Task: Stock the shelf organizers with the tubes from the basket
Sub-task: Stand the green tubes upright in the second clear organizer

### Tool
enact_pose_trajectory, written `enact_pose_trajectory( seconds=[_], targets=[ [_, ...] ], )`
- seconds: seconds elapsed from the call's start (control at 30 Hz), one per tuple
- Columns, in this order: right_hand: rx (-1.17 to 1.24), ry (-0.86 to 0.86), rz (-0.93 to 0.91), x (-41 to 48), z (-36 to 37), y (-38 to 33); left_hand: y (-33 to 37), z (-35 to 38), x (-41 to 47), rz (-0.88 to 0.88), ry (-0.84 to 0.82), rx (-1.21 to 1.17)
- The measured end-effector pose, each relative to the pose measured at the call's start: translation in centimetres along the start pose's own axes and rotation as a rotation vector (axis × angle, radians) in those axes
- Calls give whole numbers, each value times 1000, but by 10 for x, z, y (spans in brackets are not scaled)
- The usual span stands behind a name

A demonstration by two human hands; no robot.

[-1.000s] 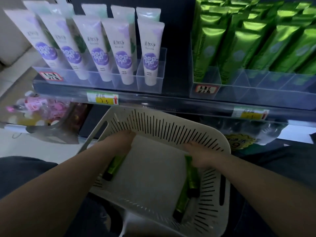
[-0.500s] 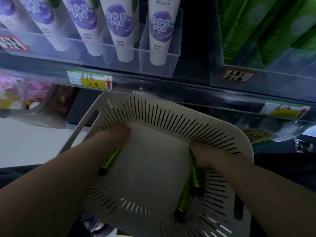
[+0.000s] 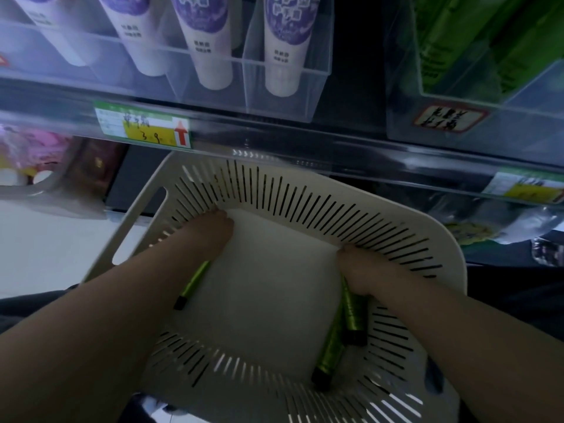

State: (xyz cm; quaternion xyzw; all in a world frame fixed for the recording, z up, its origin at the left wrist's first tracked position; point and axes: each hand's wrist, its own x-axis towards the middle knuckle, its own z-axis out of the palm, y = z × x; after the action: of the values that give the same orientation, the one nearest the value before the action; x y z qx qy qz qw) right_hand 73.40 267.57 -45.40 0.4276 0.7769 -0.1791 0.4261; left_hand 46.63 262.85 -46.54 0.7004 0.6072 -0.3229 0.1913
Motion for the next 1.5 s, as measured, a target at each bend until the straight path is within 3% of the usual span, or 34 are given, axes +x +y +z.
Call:
enact_pose_trajectory(
  seconds=[0.2, 0.53, 0.77, 1.1, 1.5],
  targets=[
    [88, 18, -35, 5, 8, 0, -2, 1, 1, 8, 5, -34],
    [41, -31, -69, -4, 3, 0, -3, -4, -3, 8, 82, -82],
    [204, 21, -91, -10, 0, -2, 3, -19, -22, -42, 92, -280],
    [439, 60, -104, -38, -15, -1, 9, -42, -60, -54, 86, -353],
    [813, 288, -219, -103, -47, 15, 44, -79, -109, 36, 416, -491]
  ],
)
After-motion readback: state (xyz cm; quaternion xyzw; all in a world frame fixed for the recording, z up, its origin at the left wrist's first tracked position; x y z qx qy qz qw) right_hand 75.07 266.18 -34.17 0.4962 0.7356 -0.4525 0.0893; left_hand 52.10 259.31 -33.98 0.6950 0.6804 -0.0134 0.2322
